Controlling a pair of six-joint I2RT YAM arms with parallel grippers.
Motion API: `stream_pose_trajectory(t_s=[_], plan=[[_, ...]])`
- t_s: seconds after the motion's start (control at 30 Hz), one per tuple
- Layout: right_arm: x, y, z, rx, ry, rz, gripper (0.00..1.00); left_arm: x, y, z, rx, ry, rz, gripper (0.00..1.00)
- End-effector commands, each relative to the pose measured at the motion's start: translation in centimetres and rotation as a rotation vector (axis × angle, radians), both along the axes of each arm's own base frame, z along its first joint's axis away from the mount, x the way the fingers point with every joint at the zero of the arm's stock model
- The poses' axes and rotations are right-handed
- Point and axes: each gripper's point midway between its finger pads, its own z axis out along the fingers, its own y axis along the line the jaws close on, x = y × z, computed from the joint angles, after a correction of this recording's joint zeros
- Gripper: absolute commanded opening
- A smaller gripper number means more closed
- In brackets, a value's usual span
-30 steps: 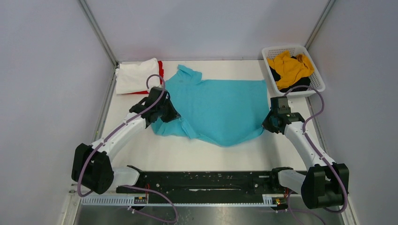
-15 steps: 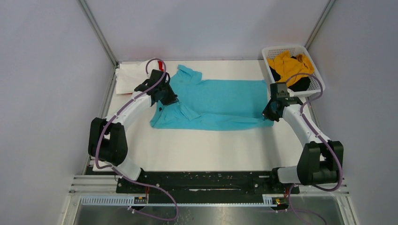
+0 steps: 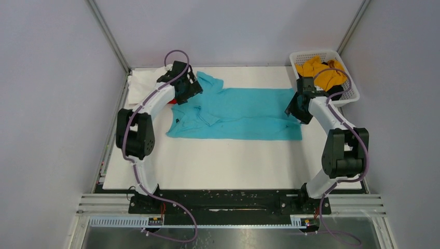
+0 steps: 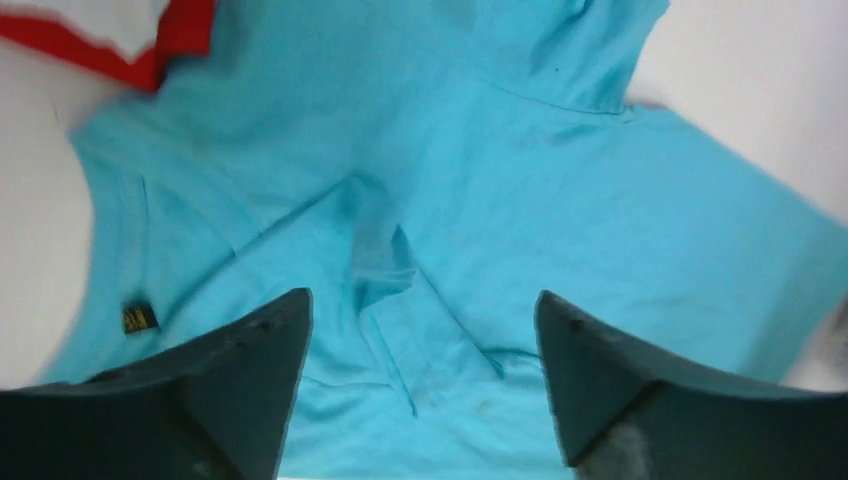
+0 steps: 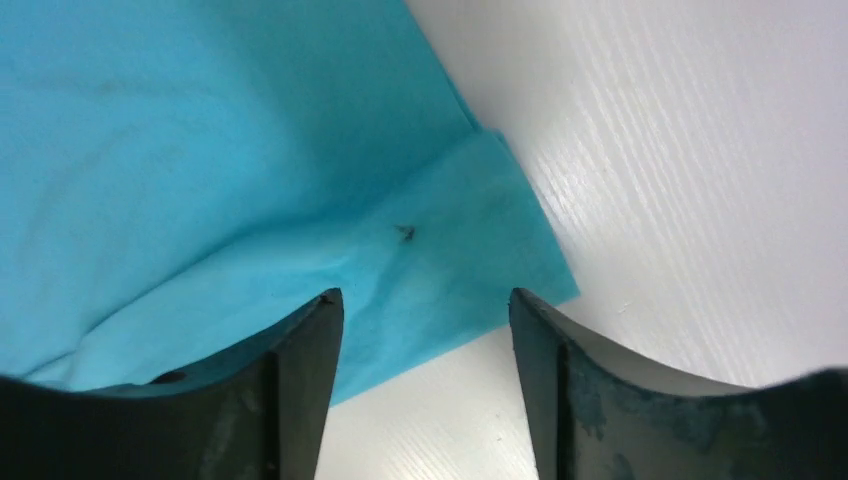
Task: Fold and stack the t-shirts
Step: Fold the flattened tshirt in 1/3 of the way
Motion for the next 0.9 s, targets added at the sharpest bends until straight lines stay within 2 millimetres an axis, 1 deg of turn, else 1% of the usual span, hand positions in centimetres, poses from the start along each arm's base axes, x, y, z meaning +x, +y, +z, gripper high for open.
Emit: stream_pose_trajectory(t_s=[0.0, 0.07, 0.17, 0.2, 0.27, 0.3, 0.33, 0.37, 0.4, 0.43, 0.47, 0.5, 0.57, 0.63, 0.73, 0.87], plan=[[2.4, -0.6, 2.5, -0.039, -0.073, 0.019, 0.8, 2.2, 0.4, 0.2, 0.066, 0.014, -0.026, 0.97], [2.3, 0.0, 3.0, -0.014, -0.092, 0.045, 0.89, 2.0, 0.0, 0.9, 0.048, 0.006, -0.049, 0.99], [1.4, 1.7, 2.8, 0.024, -0.12, 0.098, 0.98, 0.4, -0.9, 1.9, 0.001, -0.043, -0.085, 0.99], [1.0, 2.5, 2.5, 0.039, -0.13, 0.118, 0.99, -0.5, -1.2, 1.6, -0.01, -0.047, -0.096, 0.99], [0.8, 4.6, 1.8, 0.072, -0.16, 0.176, 0.99, -2.3, -1.7, 0.8, -0.045, -0.059, -0.107, 0.99], [0.8, 5.7, 1.3, 0.089, -0.166, 0.212, 0.99, -3.1, -2.1, 0.1, -0.072, -0.057, -0.118, 0.99], [0.8, 6.8, 0.4, 0.109, -0.15, 0.244, 1.0, -4.2, -2.2, -1.5, -0.09, -0.034, -0.121, 0.99], [1.0, 8.0, -0.2, 0.127, -0.133, 0.277, 1.0, -4.5, -2.3, -2.1, -0.105, -0.032, -0.118, 0.99], [1.0, 9.3, -0.7, 0.151, -0.112, 0.315, 1.0, -4.7, -2.5, -3.2, -0.115, -0.013, -0.118, 0.99], [1.3, 10.0, -1.2, 0.159, -0.102, 0.331, 0.99, -4.9, -2.6, -3.9, -0.12, 0.005, -0.119, 0.99], [1.7, 10.5, -1.8, 0.163, -0.095, 0.337, 1.0, -5.1, -2.6, -5.1, -0.119, 0.035, -0.114, 0.99], [2.0, 11.4, -2.3, 0.2, -0.087, 0.35, 1.0, -5.2, -2.6, -5.9, -0.121, 0.058, -0.111, 0.99], [1.9, 12.8, -3.4, 0.267, -0.051, 0.359, 0.99, -5.6, -2.8, -7.3, -0.124, 0.093, -0.114, 0.99], [1.3, 13.5, -4.6, 0.312, -0.019, 0.344, 1.0, -6.2, -2.8, -8.2, -0.129, 0.117, -0.115, 0.99], [-0.4, 13.6, -6.3, 0.342, 0.032, 0.323, 0.99, -7.5, -2.2, -9.1, -0.12, 0.135, -0.106, 0.99], [-4.1, 13.4, -8.0, 0.376, 0.09, 0.314, 0.99, -10.2, -1.0, -10.4, -0.091, 0.164, -0.086, 0.99]])
